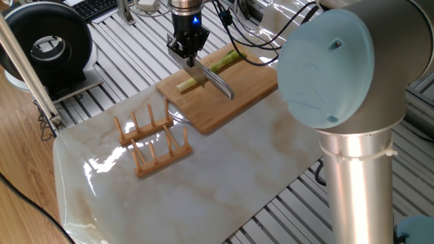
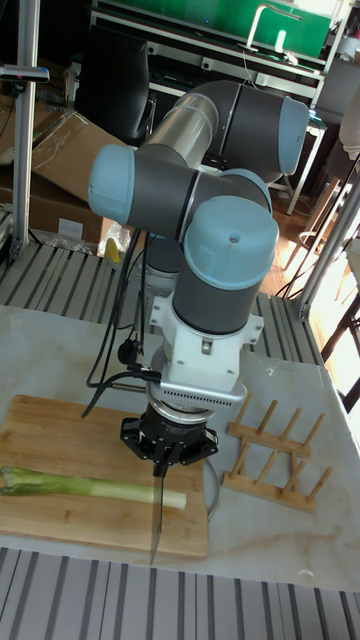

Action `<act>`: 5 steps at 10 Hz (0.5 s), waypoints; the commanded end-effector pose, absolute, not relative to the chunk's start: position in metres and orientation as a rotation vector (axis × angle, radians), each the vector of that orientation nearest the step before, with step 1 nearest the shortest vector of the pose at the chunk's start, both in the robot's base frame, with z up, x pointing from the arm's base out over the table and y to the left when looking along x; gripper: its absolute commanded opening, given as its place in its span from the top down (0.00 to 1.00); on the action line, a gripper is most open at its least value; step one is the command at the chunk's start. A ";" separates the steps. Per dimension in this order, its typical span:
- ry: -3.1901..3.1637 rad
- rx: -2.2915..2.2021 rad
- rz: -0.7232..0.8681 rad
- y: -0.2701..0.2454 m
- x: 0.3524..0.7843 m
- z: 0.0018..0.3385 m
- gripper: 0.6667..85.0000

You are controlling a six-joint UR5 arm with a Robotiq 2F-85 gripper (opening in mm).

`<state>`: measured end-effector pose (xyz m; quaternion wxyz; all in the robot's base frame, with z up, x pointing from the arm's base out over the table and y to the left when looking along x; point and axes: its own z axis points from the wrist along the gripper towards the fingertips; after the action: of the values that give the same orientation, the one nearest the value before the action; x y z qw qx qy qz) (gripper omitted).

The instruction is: Chop the scallions

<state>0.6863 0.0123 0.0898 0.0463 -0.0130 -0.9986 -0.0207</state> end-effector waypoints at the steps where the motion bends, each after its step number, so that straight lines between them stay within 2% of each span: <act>1: -3.053 -0.050 -0.084 0.016 0.688 0.090 1.00; 5: -3.053 -0.055 -0.079 0.014 0.689 0.089 1.00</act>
<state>0.6883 0.0117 0.0883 0.0440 -0.0151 -0.9987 -0.0190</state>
